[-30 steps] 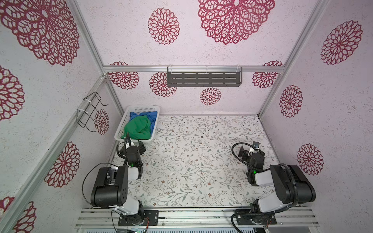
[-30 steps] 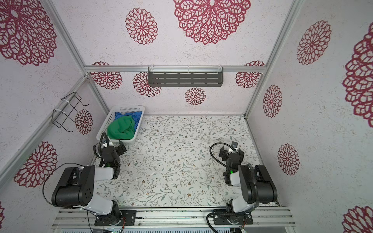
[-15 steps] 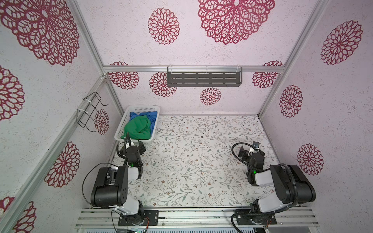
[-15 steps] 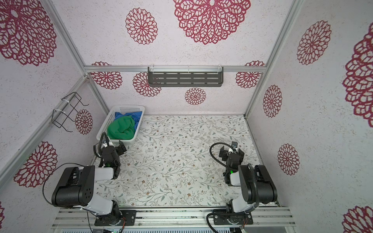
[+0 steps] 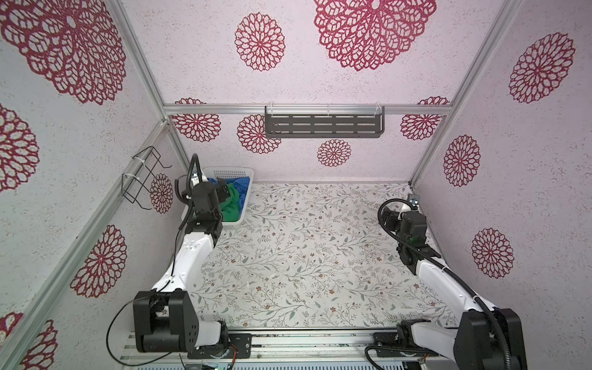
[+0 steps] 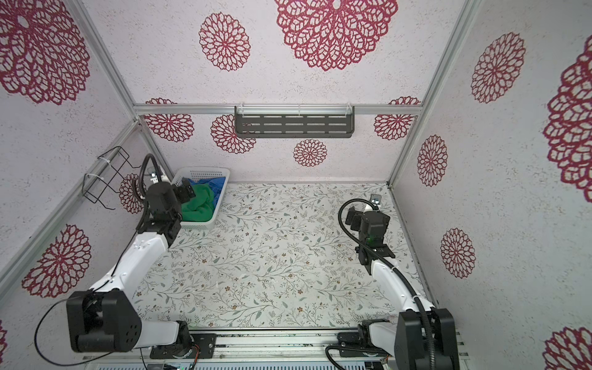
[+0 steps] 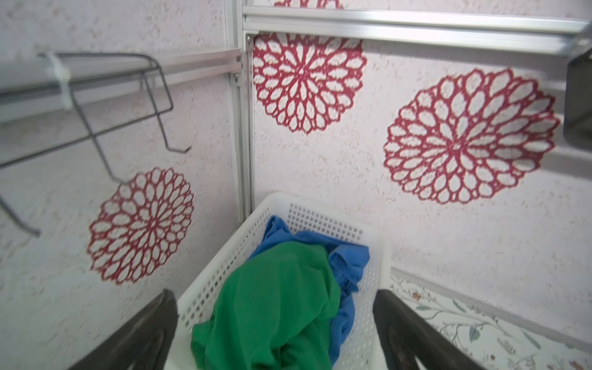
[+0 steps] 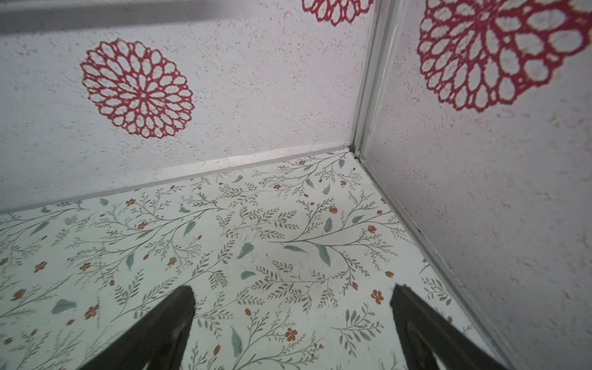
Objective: Fold and stack the tank tops
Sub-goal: 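Reach the left gripper into the basket and grasp the green tank top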
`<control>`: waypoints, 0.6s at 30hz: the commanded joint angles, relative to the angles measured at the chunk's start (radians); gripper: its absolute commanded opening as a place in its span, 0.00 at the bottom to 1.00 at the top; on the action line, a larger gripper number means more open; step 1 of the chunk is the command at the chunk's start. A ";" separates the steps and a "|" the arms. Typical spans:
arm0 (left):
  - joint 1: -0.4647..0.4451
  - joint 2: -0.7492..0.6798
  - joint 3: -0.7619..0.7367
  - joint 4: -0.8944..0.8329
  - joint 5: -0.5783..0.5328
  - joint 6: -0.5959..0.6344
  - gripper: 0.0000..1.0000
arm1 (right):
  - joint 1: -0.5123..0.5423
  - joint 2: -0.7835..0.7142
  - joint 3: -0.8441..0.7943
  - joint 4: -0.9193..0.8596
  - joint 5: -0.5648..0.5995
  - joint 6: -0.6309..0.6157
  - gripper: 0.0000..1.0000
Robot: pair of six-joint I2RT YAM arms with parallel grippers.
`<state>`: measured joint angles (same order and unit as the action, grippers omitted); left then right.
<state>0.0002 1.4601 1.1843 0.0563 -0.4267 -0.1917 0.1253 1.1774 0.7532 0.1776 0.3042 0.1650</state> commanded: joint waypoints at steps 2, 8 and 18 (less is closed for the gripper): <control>0.031 0.236 0.218 -0.422 0.078 -0.014 0.98 | 0.031 0.011 0.125 -0.482 -0.058 0.075 0.99; 0.073 0.471 0.499 -0.670 0.031 -0.106 0.99 | 0.093 -0.036 0.143 -0.572 -0.081 0.087 0.99; 0.125 0.611 0.514 -0.699 0.129 -0.214 0.83 | 0.101 0.081 0.190 -0.658 -0.144 0.115 0.99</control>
<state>0.1139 2.0556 1.6825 -0.6079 -0.3405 -0.3595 0.2195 1.2446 0.9108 -0.4301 0.1936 0.2550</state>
